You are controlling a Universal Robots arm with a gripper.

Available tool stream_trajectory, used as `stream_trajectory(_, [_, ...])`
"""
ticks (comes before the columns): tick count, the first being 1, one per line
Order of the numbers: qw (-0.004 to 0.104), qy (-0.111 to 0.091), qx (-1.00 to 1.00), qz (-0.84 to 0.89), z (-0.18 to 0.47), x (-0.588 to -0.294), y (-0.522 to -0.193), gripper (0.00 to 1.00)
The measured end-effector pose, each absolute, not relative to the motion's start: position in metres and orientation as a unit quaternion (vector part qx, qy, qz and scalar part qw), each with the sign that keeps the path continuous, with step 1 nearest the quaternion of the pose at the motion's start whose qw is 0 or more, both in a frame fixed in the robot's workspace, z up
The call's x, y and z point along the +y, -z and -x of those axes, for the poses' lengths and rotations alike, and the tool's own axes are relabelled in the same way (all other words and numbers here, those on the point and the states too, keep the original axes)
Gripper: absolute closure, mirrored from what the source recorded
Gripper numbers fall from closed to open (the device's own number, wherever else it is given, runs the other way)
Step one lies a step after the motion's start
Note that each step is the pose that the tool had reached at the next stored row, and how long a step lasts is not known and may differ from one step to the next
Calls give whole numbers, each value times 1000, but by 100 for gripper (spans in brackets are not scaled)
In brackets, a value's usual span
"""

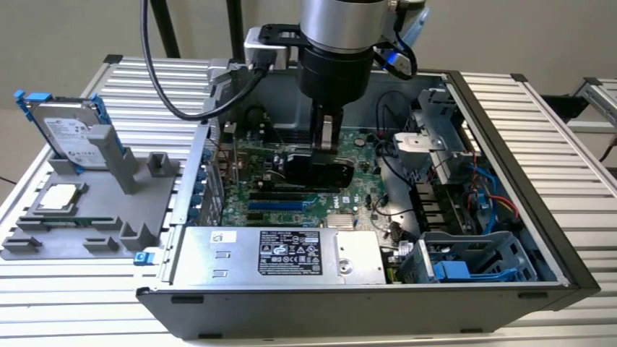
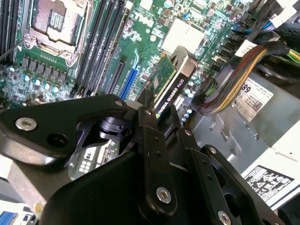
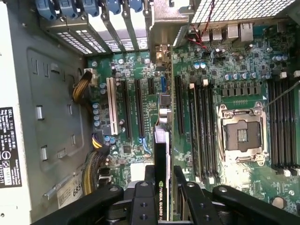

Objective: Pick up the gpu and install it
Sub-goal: 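Insert the gpu into the slot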

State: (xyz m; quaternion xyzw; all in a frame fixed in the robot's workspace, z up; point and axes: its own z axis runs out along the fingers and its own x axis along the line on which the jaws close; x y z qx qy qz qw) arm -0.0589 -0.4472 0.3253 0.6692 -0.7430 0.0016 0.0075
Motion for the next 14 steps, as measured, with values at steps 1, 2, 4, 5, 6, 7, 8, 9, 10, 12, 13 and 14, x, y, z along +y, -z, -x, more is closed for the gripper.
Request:
stream_trajectory(1, [7, -2, -743, -669, 59, -447, -324, 100])
stream_trajectory(2, [8, -2, -743, -669, 60, -447, -323, 100])
stream_trajectory(4, [7, -2, -743, -669, 61, -447, -321, 100])
stream_trajectory(5, [8, -2, -743, -669, 62, -447, -319, 100])
stream_trajectory(6, [8, -2, -743, -669, 63, -447, -317, 100])
stream_trajectory(7, [8, -2, -743, -669, 63, -447, -316, 100])
stream_trajectory(8, [8, -2, -743, -669, 63, -447, -315, 100])
stream_trajectory(9, [8, -2, -743, -669, 63, -447, -315, 100])
stream_trajectory(10, [8, -2, -743, -669, 63, -447, -315, 100])
stream_trajectory(12, [8, -2, -743, -669, 63, -447, -315, 100])
stream_trajectory(13, [8, -2, -743, -669, 63, -447, -315, 100])
stream_trajectory(14, [8, -2, -743, -669, 63, -447, -315, 100])
